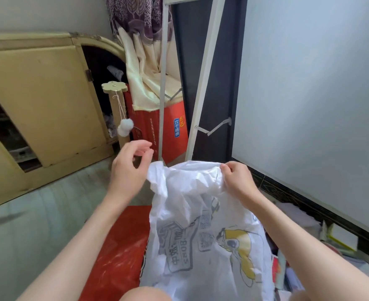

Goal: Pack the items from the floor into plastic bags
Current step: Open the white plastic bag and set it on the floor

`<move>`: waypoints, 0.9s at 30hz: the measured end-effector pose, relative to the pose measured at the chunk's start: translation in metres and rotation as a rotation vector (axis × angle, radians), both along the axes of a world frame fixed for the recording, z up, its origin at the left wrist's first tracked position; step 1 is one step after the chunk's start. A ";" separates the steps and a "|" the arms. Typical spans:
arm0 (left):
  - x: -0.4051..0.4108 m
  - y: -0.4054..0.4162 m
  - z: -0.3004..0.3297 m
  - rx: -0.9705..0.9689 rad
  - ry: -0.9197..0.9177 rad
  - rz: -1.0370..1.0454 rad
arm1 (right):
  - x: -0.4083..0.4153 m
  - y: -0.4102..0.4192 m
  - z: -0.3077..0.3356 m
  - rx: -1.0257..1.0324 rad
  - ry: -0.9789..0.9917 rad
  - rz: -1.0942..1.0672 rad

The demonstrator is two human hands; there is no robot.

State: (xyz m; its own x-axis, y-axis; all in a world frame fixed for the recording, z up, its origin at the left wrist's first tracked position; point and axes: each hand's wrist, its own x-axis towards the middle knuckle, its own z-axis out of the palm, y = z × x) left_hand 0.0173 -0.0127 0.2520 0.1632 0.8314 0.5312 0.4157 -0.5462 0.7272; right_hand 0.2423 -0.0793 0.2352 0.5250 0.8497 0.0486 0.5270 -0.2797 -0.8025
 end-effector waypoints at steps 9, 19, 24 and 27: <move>0.031 -0.036 -0.063 0.067 0.494 -0.082 | 0.001 0.005 -0.002 -0.082 0.554 0.019; 0.020 0.004 -0.031 -0.193 0.297 -0.158 | 0.030 -0.012 0.000 -0.046 0.003 0.072; 0.019 0.015 -0.019 -0.288 0.258 -0.194 | 0.022 -0.011 -0.007 0.145 -0.183 0.131; 0.020 0.017 -0.017 -0.419 0.109 -0.251 | -0.001 -0.014 -0.008 0.097 -0.445 0.373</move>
